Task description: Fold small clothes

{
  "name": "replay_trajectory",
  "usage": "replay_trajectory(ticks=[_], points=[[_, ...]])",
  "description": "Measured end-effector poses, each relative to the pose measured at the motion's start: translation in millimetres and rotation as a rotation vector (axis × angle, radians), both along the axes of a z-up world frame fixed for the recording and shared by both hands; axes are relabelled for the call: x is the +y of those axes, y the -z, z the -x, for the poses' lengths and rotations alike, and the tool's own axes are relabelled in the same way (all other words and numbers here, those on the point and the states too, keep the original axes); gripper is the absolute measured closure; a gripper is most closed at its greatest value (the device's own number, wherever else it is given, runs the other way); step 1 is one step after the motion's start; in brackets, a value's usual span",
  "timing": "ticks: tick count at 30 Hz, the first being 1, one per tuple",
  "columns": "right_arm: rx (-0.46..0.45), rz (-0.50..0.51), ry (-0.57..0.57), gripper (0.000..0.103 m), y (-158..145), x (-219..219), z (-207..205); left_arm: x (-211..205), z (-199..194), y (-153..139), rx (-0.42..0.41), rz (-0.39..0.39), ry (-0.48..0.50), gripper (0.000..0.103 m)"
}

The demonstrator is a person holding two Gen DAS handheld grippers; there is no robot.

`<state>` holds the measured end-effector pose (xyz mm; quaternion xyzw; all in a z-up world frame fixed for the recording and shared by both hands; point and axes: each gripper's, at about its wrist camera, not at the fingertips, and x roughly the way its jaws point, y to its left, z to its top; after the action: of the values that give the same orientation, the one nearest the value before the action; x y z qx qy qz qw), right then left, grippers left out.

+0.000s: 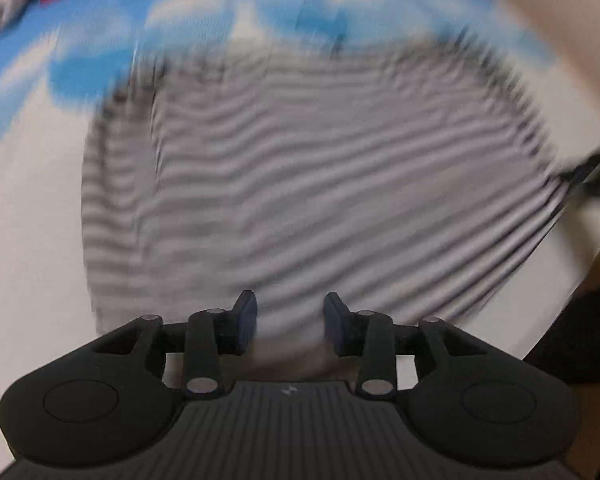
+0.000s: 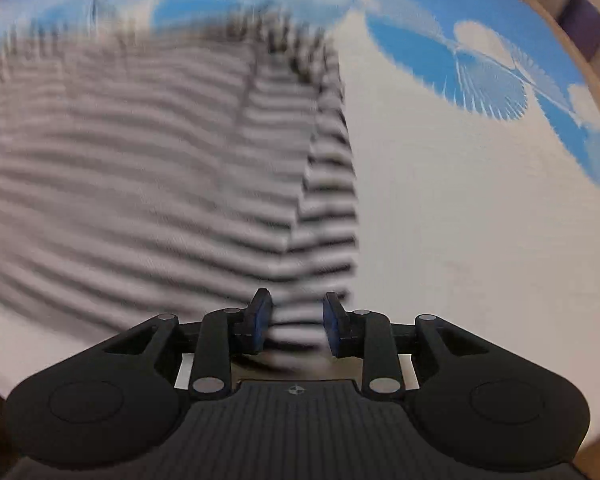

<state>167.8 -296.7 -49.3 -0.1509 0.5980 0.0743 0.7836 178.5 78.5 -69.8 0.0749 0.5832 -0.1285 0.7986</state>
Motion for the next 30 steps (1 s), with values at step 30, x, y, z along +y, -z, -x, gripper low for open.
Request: replay_trajectory(ticks=[30], points=[[-0.478,-0.302,0.234,0.056,-98,-32,62,139,60,28,0.079,0.457,-0.956,0.041]])
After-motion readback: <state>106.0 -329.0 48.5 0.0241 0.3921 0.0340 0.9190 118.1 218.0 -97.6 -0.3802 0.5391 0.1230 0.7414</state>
